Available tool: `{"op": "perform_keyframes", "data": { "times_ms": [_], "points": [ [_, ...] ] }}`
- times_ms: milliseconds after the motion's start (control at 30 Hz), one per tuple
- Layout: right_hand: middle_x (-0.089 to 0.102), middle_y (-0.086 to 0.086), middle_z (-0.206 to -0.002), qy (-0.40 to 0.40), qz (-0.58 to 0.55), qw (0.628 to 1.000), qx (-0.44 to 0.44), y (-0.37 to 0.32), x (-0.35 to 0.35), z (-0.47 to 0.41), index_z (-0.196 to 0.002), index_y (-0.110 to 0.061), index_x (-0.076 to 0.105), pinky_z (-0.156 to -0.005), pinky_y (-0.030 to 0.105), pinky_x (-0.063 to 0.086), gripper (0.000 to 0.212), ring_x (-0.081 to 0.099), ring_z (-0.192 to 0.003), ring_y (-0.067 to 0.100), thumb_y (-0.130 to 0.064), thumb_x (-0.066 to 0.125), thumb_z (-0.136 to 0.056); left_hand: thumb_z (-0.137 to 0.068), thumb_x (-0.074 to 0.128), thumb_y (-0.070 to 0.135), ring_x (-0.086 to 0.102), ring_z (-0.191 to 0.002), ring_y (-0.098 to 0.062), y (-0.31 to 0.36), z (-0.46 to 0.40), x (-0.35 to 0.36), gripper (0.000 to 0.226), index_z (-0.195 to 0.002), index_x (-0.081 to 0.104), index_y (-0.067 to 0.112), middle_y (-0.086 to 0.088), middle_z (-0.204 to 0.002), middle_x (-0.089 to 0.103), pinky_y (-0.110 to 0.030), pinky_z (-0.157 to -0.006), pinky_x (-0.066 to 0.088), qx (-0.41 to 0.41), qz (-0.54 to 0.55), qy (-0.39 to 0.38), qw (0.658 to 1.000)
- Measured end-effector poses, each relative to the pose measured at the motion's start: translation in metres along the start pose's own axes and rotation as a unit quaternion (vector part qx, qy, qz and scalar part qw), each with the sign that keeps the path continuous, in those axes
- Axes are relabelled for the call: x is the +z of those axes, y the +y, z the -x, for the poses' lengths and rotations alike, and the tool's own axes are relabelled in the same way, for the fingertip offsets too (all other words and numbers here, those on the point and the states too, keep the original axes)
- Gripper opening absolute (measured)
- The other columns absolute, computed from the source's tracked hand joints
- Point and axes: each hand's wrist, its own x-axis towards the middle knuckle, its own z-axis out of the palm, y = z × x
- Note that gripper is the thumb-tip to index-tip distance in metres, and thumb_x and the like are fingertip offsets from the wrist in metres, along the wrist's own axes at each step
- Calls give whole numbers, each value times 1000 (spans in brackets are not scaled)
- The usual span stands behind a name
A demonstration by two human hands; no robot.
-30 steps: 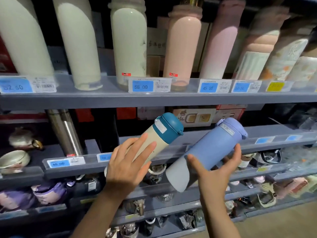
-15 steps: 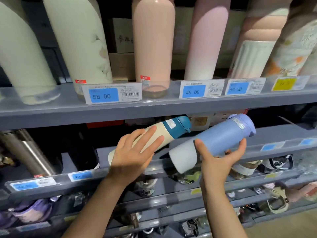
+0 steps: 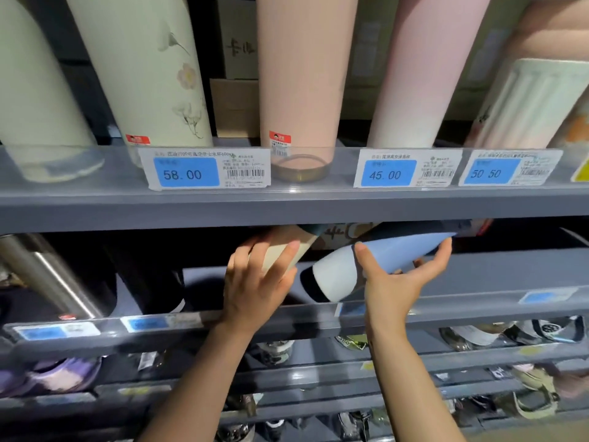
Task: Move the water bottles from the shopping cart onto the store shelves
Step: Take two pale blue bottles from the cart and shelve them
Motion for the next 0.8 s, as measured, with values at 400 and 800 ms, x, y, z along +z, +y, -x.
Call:
{"op": "perform_keyframes", "data": {
  "times_ms": [400, 800],
  "points": [
    [23, -5, -153, -106, 92, 989, -53, 10, 29, 32, -148, -33, 13, -113, 48, 32, 113, 27, -141, 16, -15, 88, -66, -99, 51, 34, 44, -103, -33, -1, 9, -6, 43, -137, 32, 27, -13, -117, 39, -38, -92, 42, -94, 45, -6, 995],
    [31, 30, -142, -212, 231, 915, -256, 17, 37, 58, -142, -27, 21, -93, 16, 35, 98, 29, -123, 15, -7, 84, -70, -91, 61, 36, 50, -113, -39, -15, 26, -40, 49, -133, 38, 21, -20, -138, 30, -42, -83, 54, -220, 78, -18, 972]
  ]
}}
